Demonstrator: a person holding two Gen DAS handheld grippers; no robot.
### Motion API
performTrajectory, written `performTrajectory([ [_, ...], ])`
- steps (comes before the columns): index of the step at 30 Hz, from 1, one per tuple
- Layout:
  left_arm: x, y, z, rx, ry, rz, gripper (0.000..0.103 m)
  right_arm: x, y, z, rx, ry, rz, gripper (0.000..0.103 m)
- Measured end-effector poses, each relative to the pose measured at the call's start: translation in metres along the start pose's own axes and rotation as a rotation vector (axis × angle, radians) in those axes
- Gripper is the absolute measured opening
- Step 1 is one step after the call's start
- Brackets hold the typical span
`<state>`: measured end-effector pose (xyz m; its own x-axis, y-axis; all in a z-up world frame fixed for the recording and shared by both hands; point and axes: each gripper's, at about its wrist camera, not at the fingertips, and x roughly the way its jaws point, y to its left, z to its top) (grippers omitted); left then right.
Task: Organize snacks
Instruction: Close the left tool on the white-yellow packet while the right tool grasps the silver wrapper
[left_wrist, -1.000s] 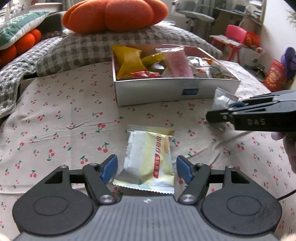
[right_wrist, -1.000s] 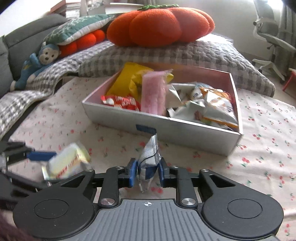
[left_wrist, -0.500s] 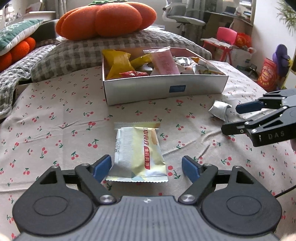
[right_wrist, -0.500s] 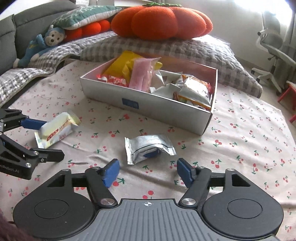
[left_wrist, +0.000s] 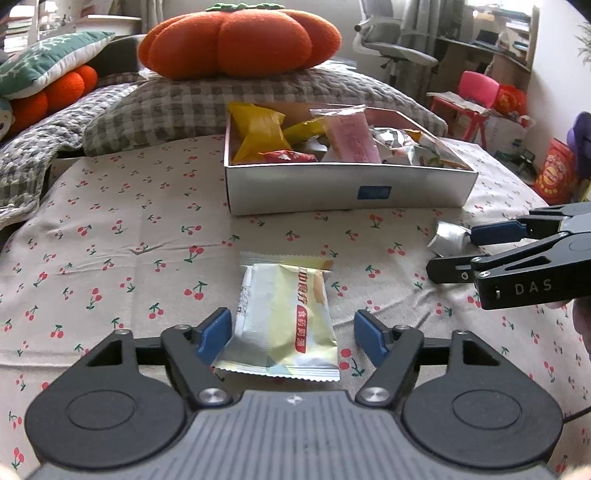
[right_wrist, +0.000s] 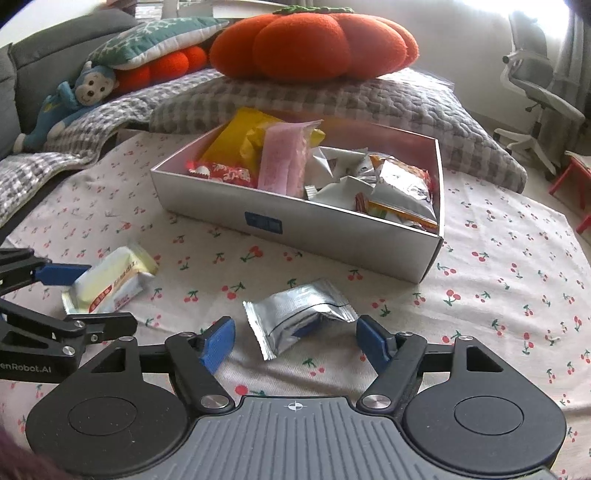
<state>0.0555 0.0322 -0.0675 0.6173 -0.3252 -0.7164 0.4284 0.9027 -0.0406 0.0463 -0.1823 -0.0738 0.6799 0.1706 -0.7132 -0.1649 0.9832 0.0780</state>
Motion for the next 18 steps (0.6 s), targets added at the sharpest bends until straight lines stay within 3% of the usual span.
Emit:
performTrajectory([
  [5,-0.0003,0.0024,0.0024,-0.03,0.003,0.017,0.056,0.0026,-0.0039,0.0019,0.034,-0.007,-0.02,0.073],
  [11,-0.0009,0.0035,0.0052,-0.038,0.018,0.031,0.051,0.0021,-0.0049,0.0028,0.042,-0.006,-0.048,0.061],
  [17,-0.0014,0.0037,0.0079,-0.041,0.032,0.031,0.046,-0.0045,-0.0021,0.0006,0.032,-0.012,-0.045,0.039],
  [18,-0.0018,0.0038,0.0086,-0.045,0.036,0.032,0.046,-0.006,-0.002,0.0003,0.029,-0.013,-0.039,0.018],
])
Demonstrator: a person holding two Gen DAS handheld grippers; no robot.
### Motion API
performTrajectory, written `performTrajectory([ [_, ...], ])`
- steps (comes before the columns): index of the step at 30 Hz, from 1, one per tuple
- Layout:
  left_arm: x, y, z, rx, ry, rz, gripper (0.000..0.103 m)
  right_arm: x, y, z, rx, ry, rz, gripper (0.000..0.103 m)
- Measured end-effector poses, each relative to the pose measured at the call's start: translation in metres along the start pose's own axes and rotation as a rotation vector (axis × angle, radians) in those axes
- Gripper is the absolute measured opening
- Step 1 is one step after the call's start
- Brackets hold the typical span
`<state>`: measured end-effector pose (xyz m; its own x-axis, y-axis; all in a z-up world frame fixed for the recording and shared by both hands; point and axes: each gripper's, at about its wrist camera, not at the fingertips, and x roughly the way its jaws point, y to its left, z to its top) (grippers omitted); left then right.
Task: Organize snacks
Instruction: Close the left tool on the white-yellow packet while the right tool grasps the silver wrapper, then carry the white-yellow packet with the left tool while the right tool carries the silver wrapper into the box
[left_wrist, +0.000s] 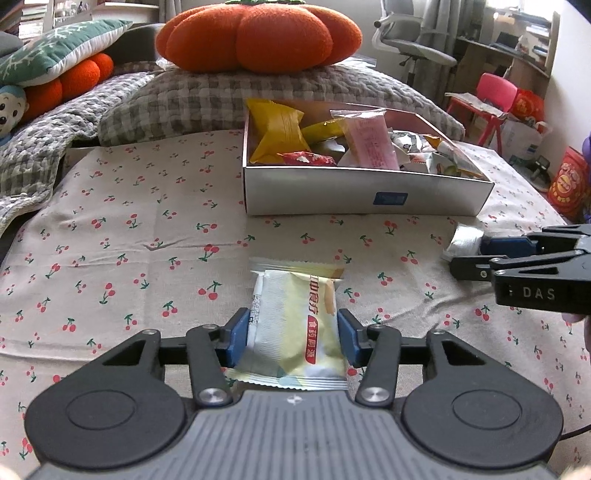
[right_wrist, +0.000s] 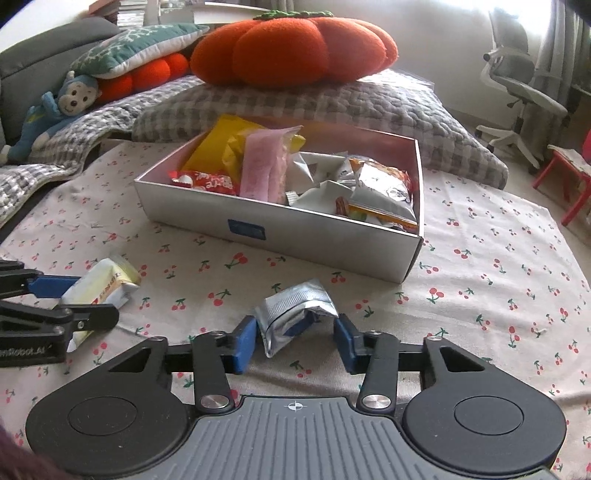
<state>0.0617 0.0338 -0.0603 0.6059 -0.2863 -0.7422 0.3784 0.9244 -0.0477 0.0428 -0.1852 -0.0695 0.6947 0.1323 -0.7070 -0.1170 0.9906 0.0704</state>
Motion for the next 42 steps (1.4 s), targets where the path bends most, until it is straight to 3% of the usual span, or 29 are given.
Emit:
performTrajectory([
  [9,-0.004,-0.001,0.003,-0.018,0.013,0.008,0.044,-0.009,-0.01,-0.004,0.017,0.018,0.046,0.018],
  [13,-0.005,0.0,0.003,-0.027,0.017,0.006,0.044,-0.011,-0.022,-0.008,0.081,0.04,0.051,0.033],
  [15,-0.004,0.0,0.002,-0.031,0.026,0.009,0.044,-0.012,-0.027,-0.008,0.116,0.039,0.054,0.051],
  [18,-0.002,0.001,0.002,-0.048,0.035,0.008,0.044,-0.011,-0.029,-0.005,0.146,0.027,0.048,0.056],
  [37,0.002,0.0,0.005,-0.047,0.036,-0.002,0.044,0.021,-0.011,0.017,0.154,0.022,-0.06,0.054],
  [42,0.003,-0.001,0.007,-0.048,0.038,0.0,0.044,0.02,-0.014,0.016,0.131,0.012,-0.068,0.032],
])
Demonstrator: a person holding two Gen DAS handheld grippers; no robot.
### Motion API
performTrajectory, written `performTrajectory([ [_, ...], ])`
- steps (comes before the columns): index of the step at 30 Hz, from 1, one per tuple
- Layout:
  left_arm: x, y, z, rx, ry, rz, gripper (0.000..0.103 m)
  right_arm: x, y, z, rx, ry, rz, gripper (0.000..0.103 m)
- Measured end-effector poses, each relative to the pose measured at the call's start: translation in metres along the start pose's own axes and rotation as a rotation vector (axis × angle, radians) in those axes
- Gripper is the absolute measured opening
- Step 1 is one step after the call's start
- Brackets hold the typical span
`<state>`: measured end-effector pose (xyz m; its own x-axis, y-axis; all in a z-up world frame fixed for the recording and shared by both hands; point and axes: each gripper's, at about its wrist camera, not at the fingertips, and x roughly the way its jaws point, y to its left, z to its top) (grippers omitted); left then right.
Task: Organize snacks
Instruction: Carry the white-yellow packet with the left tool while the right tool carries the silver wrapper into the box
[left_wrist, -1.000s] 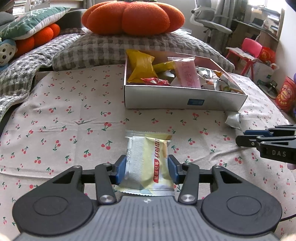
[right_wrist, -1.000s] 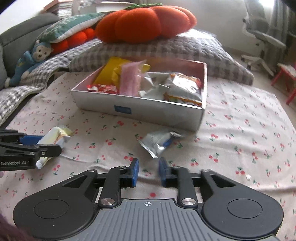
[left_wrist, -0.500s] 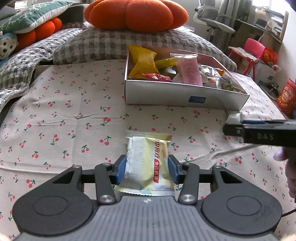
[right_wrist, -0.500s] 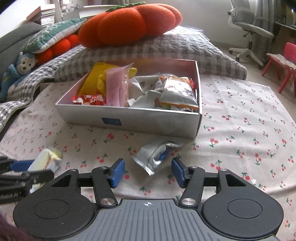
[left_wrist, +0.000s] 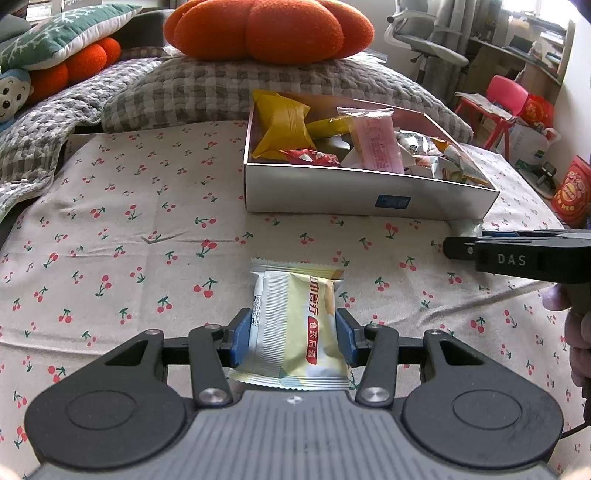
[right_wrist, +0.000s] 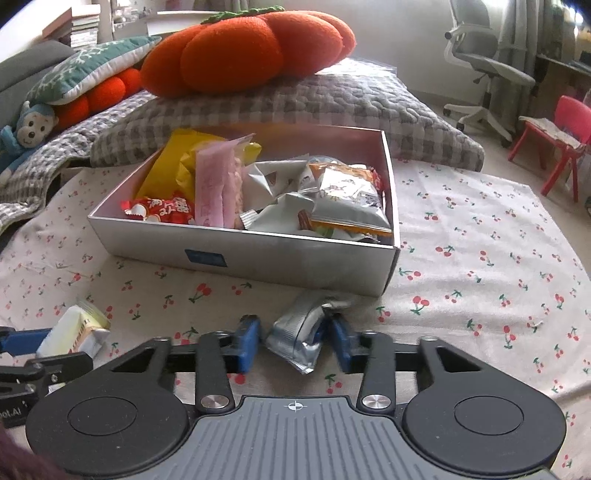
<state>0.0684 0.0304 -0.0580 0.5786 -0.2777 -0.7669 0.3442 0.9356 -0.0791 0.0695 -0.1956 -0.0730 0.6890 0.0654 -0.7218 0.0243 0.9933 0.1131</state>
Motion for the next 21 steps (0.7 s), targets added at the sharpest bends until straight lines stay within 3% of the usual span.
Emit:
performTrajectory([
  [2,0.001,-0.001,0.002,-0.002,0.002,0.0,0.044,-0.002,-0.004,0.0,0.006,0.003,0.009,0.028],
  [10,-0.004,-0.002,0.015,-0.027,0.011,-0.012,0.043,-0.019,-0.023,0.002,0.032,0.026,0.065,0.026],
  [21,-0.027,0.011,0.043,-0.187,-0.033,-0.079,0.042,-0.051,-0.041,0.023,0.036,0.006,0.182,0.026],
])
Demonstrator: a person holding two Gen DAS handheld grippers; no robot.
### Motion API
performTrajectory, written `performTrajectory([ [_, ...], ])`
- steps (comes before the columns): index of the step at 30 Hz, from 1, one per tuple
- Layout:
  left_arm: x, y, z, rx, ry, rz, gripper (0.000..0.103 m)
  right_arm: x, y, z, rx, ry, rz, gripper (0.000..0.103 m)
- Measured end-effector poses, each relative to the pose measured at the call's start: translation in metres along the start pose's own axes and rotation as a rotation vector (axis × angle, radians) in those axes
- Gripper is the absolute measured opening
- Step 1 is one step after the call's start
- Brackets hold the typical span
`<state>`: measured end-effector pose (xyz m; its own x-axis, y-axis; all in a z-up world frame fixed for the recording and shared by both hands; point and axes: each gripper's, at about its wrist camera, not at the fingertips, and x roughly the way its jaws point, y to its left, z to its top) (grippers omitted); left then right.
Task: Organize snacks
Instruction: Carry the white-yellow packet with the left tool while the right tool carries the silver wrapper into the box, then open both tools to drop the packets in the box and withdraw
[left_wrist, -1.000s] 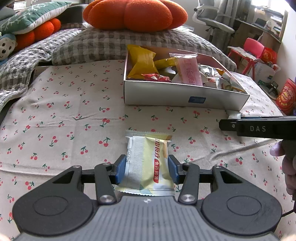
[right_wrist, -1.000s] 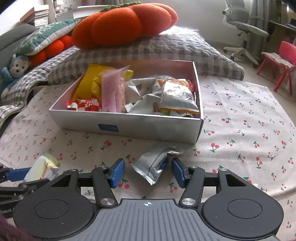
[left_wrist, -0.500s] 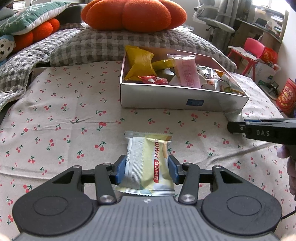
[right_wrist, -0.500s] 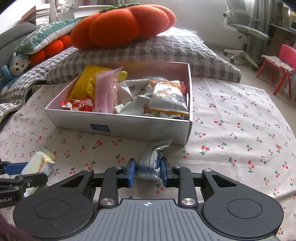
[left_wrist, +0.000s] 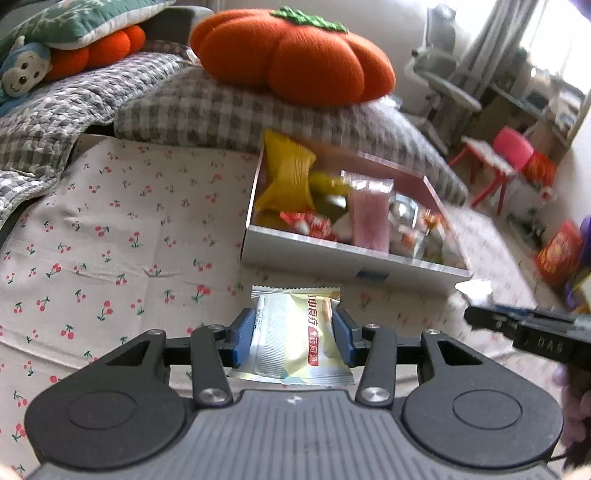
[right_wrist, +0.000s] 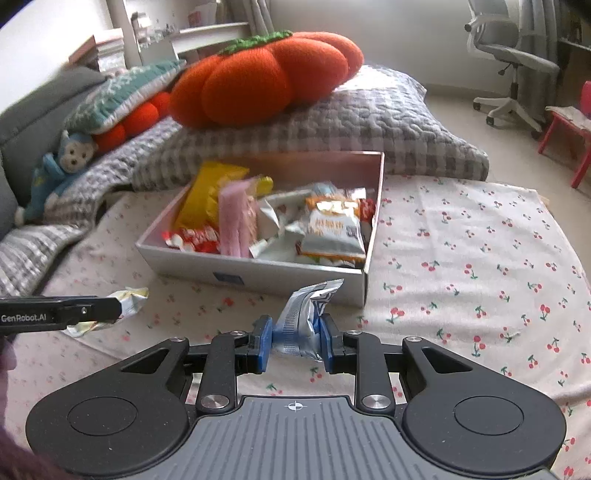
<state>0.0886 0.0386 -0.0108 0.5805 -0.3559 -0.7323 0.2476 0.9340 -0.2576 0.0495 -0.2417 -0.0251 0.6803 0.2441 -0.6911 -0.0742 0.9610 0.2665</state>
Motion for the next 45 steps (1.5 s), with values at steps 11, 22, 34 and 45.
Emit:
performTrajectory([
  [11,0.001,0.002,0.031,-0.159,-0.101,-0.007,0.042,0.002,-0.001,0.039,0.089,-0.089,0.086,0.026],
  [22,0.038,-0.008,0.05,-0.23,-0.177,-0.049,0.042,0.04,0.008,0.056,0.156,-0.083,0.084,0.027],
  [34,0.068,-0.025,0.053,-0.168,-0.198,0.029,0.042,0.059,0.002,0.061,0.147,-0.103,0.021,0.028],
  [45,0.071,-0.029,0.053,-0.112,-0.196,0.06,0.068,0.056,-0.002,0.061,0.192,-0.124,0.033,0.063],
])
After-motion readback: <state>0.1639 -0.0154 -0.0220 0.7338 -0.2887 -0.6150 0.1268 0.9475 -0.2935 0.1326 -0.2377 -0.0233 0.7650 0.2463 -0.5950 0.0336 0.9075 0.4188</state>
